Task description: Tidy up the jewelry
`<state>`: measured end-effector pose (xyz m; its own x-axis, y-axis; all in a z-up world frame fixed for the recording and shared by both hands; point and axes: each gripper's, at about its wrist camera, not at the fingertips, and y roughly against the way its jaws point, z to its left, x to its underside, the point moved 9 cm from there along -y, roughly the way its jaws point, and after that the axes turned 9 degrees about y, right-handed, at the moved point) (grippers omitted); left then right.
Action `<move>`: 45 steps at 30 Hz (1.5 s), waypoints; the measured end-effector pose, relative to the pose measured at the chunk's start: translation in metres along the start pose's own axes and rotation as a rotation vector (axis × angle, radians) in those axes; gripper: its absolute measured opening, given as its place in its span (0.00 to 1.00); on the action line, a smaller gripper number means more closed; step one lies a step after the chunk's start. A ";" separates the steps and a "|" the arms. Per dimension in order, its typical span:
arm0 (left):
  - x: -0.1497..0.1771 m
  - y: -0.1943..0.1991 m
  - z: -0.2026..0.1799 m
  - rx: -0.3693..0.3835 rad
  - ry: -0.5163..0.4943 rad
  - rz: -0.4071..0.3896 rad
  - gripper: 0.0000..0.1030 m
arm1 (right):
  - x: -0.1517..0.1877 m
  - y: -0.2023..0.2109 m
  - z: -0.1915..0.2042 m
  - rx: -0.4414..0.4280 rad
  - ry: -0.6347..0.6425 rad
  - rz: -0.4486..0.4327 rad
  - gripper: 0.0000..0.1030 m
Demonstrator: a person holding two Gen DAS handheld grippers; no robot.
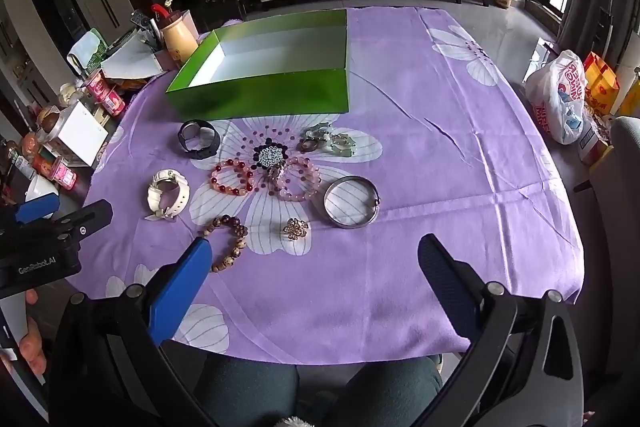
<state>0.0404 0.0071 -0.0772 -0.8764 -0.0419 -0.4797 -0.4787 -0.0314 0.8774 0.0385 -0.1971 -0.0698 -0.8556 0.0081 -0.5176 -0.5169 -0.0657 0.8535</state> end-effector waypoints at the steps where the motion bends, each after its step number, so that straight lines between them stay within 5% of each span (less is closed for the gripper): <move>1: 0.000 -0.001 0.000 0.000 -0.001 0.000 0.98 | 0.000 0.000 0.000 0.000 0.000 0.000 0.99; 45: -0.001 -0.006 -0.008 -0.008 -0.020 -0.013 0.98 | -0.002 -0.003 -0.003 -0.006 -0.006 0.000 0.99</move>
<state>0.0445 -0.0005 -0.0816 -0.8708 -0.0211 -0.4911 -0.4901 -0.0397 0.8707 0.0416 -0.1995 -0.0718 -0.8557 0.0144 -0.5172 -0.5168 -0.0715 0.8531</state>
